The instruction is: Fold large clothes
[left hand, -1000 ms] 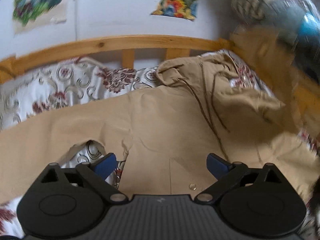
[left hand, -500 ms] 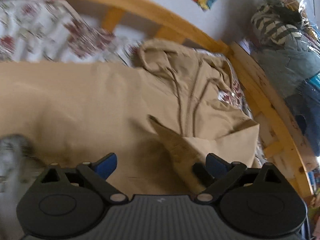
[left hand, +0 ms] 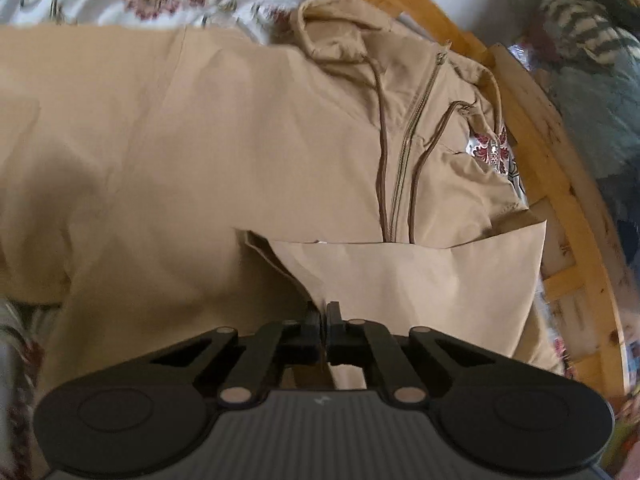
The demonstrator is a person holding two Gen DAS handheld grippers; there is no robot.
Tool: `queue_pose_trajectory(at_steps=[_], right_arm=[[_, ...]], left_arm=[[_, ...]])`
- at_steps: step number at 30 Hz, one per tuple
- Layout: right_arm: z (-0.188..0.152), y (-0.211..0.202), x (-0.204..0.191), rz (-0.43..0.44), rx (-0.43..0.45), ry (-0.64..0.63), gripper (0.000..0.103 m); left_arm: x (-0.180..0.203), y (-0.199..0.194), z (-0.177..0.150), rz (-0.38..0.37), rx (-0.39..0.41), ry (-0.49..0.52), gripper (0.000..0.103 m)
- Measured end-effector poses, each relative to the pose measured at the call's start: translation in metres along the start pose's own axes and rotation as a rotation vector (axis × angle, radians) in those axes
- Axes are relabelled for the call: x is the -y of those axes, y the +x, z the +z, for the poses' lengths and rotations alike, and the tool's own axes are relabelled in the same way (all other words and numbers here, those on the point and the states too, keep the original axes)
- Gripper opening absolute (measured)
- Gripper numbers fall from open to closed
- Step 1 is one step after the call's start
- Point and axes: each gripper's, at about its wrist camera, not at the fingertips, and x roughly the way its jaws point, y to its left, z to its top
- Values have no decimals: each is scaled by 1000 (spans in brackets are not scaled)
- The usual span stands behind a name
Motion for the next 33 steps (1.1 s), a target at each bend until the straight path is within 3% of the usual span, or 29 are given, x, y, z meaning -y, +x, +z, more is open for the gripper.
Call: queue_pose_trajectory(at_steps=[2, 4, 8, 11, 15, 17, 18, 19, 20, 22, 23, 24, 26, 28, 29, 30, 31, 33], right_arm=[[1, -23, 25, -12, -7, 47, 47], [3, -46, 62, -77, -6, 81, 67], [11, -70, 141, -309, -32, 57, 71], [4, -67, 169, -373, -164, -78, 69], [-20, -51, 161, -440, -280, -433, 67], [-29, -35, 160, -447, -305, -517, 65], [-31, -26, 161, -478, -304, -537, 53], [-29, -19, 164, -513, -292, -525, 24], [-24, -19, 170, -554, -259, -462, 8], [-14, -29, 181, -676, -164, -303, 1], [-11, -37, 186, -761, -132, -217, 1], [-12, -43, 190, -790, -115, -158, 1], [-25, -41, 190, -831, -165, -135, 1], [-42, -32, 196, -776, -279, -129, 3], [-46, -37, 200, -739, -296, -97, 6], [-45, -44, 202, -712, -292, -82, 14], [-40, -54, 204, -690, -282, -78, 30], [-24, -82, 209, -624, -238, -16, 53]], left_arm=[[4, -8, -2, 26, 48, 72, 0], [4, -23, 2, 28, 106, 95, 0], [-3, -40, 8, 14, 174, 107, 0], [-7, -44, 11, 14, 181, 85, 0], [-8, -53, 10, -12, 202, 70, 0], [-4, -62, 8, -31, 237, 77, 0], [-2, -66, 7, -35, 262, 86, 0], [1, -73, 4, -41, 300, 98, 0], [2, -80, 1, -43, 337, 106, 0], [0, -86, -8, -35, 370, 85, 0], [-2, -82, -13, -58, 356, 70, 0], [-1, -74, -18, -41, 334, 73, 0], [3, -49, -28, 17, 255, 116, 0], [4, -34, -36, 63, 213, 162, 0], [3, -30, -40, 78, 206, 179, 0], [2, -30, -44, 85, 203, 192, 0], [2, -29, -46, 94, 199, 205, 0], [0, -29, -48, 112, 202, 225, 0]])
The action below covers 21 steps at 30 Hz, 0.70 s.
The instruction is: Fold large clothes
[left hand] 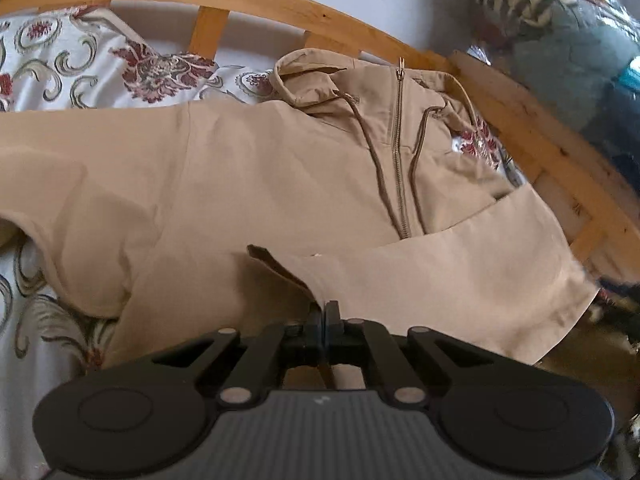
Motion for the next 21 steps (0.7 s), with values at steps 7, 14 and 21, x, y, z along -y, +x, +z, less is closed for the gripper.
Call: queue_pose_trajectory(at_steps=[7, 14, 21], right_arm=[[46, 14, 65, 374, -37, 409, 66], [68, 114, 58, 473, -139, 500, 71], [82, 131, 50, 386, -53, 440, 5]], left_arm=[[-3, 3, -4, 22, 4, -4, 0], [0, 3, -5, 32, 11, 23, 0], [11, -8, 5, 22, 117, 86, 0]])
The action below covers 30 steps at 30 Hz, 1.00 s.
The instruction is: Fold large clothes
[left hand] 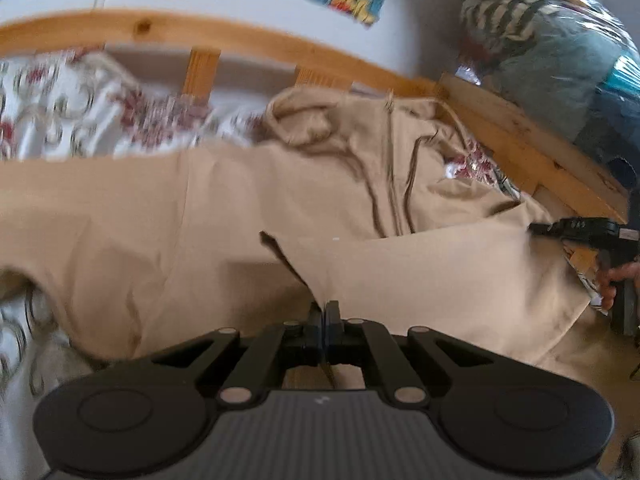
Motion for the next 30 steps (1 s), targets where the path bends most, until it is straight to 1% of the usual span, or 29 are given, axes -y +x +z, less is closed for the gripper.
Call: queue_pose_trajectory(at_steps=[1, 2, 3, 5, 7, 9, 10, 11, 12, 14, 15, 16, 17, 19, 21, 22, 23, 24, 25, 26, 28, 29, 30], right_arm=[[0, -8, -7, -40, 74, -107, 5], [-1, -10, -13, -85, 115, -190, 5], [-2, -3, -14, -119, 102, -224, 5], [-5, 18, -3, -149, 0, -170, 7], [-6, 20, 4, -170, -24, -132, 29], [-7, 1, 11, -126, -12, -72, 35], [-9, -11, 12, -80, -20, -64, 42], [-13, -22, 11, -41, -33, -84, 45], [-20, -30, 8, -25, -46, -122, 49], [-34, -33, 0, -28, -93, -193, 46], [-43, -31, -3, -32, -118, -220, 34], [-49, -30, -3, -28, -128, -230, 26], [-53, -29, -3, -32, -127, -225, 26], [-56, -35, -1, -41, -108, -186, 16], [-53, -44, -2, -88, -67, -118, 9], [-51, -48, 0, -116, -49, -91, 13], [-52, -51, -1, -136, -32, -89, 18], [-52, -51, -2, -129, -31, -113, 31], [-52, -49, 0, -110, -51, -130, 38], [-50, -48, 3, -92, -67, -118, 41], [-48, -51, 7, -52, -70, -67, 49], [-47, -49, 8, -40, -72, -59, 52], [-48, -49, 7, -30, -79, -59, 58]], left_arm=[[5, 4, 0, 13, -1, 42, 0], [11, 12, -1, 23, -30, 80, 0], [14, 22, -2, 30, -67, 103, 0], [16, 37, -8, 42, -110, 118, 0], [12, 46, -11, 46, -147, 90, 1], [6, 45, -12, 30, -162, 43, 6], [4, 44, -12, 24, -160, 29, 8], [3, 42, -14, 17, -158, 31, 8], [3, 43, -15, 17, -162, 41, 8], [4, 45, -18, 33, -160, 39, 1], [3, 47, -18, 41, -158, 18, 0], [2, 49, -18, 51, -158, -5, 0], [2, 51, -17, 64, -157, -18, 0], [5, 52, -18, 82, -155, -16, 0], [11, 51, -19, 80, -155, 27, 0], [13, 51, -19, 79, -158, 39, 0], [13, 51, -20, 77, -157, 41, 0], [12, 51, -19, 76, -156, 36, 1], [10, 51, -19, 80, -148, 24, 1], [8, 49, -18, 101, -129, 12, 0], [4, 44, -16, 153, -89, 5, 0], [1, 41, -14, 166, -74, -5, 0], [-2, 41, -13, 166, -74, -14, 0]])
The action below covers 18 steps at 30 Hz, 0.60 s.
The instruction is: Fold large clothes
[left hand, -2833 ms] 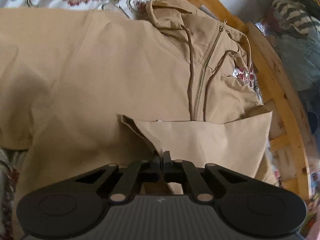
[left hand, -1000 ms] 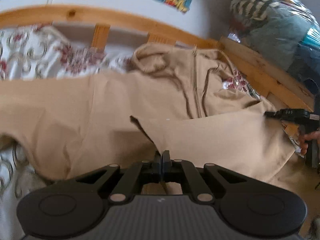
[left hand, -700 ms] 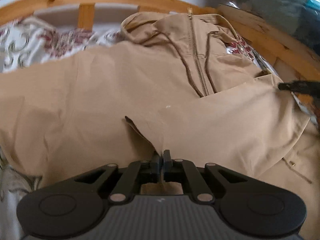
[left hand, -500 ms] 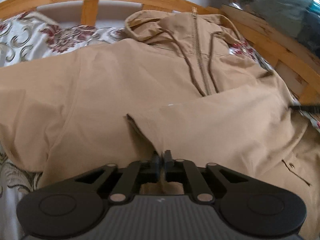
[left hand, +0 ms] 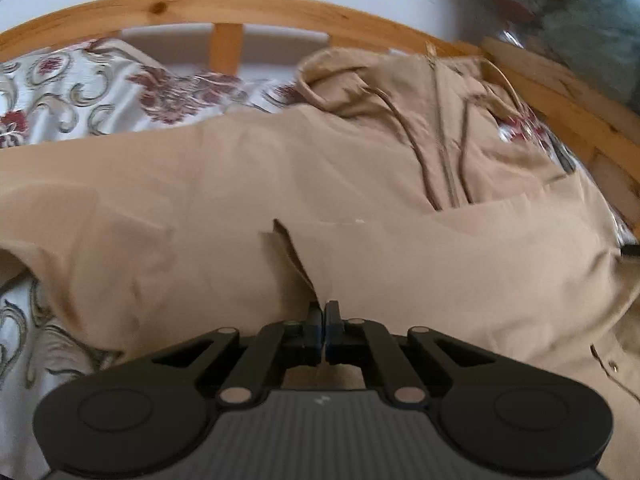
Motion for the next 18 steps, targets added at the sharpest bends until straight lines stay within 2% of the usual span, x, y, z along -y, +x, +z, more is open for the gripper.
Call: queue_pose_trajectory(at_steps=[1, 4, 7, 10, 12, 15, 16, 18], right_arm=[[-1, 3, -3, 0, -14, -15, 58], [-8, 21, -15, -43, -62, -77, 57], [-15, 25, -21, -56, -34, -85, 60], [-11, 15, -24, -3, 25, -58, 59], [3, 13, -24, -18, 89, -48, 59], [27, 35, -12, -97, 132, 1, 58], [33, 45, -8, -143, 119, 11, 52], [33, 70, -5, -264, 77, -40, 46]], left_arm=[[-1, 2, 1, 1, -10, 5, 0], [1, 3, -2, 73, -2, 47, 0], [-1, 2, -3, 111, -11, 42, 0], [-2, 1, -5, 59, -28, 46, 0], [-2, 2, -7, 65, -37, 50, 0], [1, 2, -6, 78, -43, 69, 0], [1, 3, -6, 82, -46, 71, 0], [3, 5, -6, 90, -58, 72, 0]])
